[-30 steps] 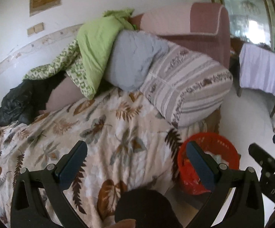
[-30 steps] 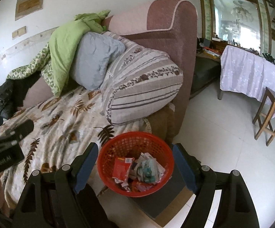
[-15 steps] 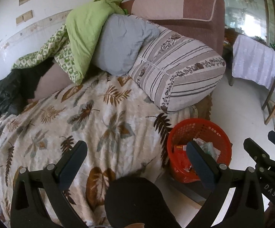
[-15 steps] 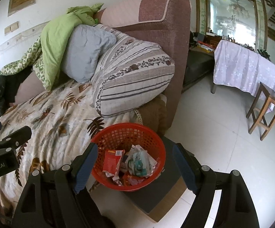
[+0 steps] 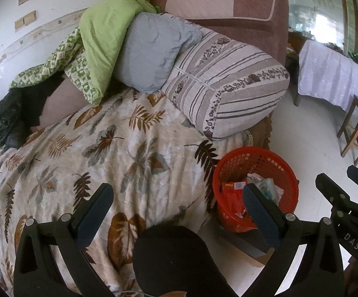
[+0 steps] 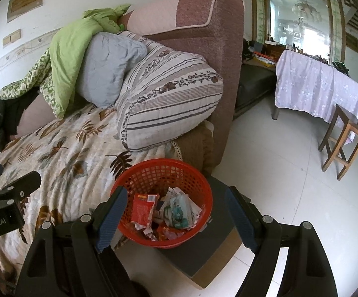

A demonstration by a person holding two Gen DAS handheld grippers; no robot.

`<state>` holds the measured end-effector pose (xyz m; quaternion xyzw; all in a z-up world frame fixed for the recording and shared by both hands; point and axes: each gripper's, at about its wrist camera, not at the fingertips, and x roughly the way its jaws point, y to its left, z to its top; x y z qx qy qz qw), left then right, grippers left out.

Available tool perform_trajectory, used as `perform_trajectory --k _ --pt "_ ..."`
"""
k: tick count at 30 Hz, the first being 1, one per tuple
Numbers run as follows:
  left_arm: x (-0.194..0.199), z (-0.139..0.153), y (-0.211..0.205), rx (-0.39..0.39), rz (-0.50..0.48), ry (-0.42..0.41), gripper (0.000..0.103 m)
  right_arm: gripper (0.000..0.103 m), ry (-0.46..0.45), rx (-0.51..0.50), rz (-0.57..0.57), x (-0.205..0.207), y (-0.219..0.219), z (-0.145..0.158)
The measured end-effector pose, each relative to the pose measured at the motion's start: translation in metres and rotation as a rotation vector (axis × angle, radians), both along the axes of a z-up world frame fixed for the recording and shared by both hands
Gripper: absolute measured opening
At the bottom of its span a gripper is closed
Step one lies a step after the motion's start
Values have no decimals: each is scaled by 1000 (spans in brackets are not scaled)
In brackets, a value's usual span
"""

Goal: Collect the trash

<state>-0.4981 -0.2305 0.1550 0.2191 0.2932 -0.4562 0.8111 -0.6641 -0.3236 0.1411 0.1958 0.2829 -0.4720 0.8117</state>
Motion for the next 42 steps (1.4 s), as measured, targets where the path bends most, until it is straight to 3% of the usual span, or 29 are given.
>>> perform_trajectory --k 42 --pt "-11 -19 -13 84 -48 33 103 84 -7 53 -43 -16 -9 -20"
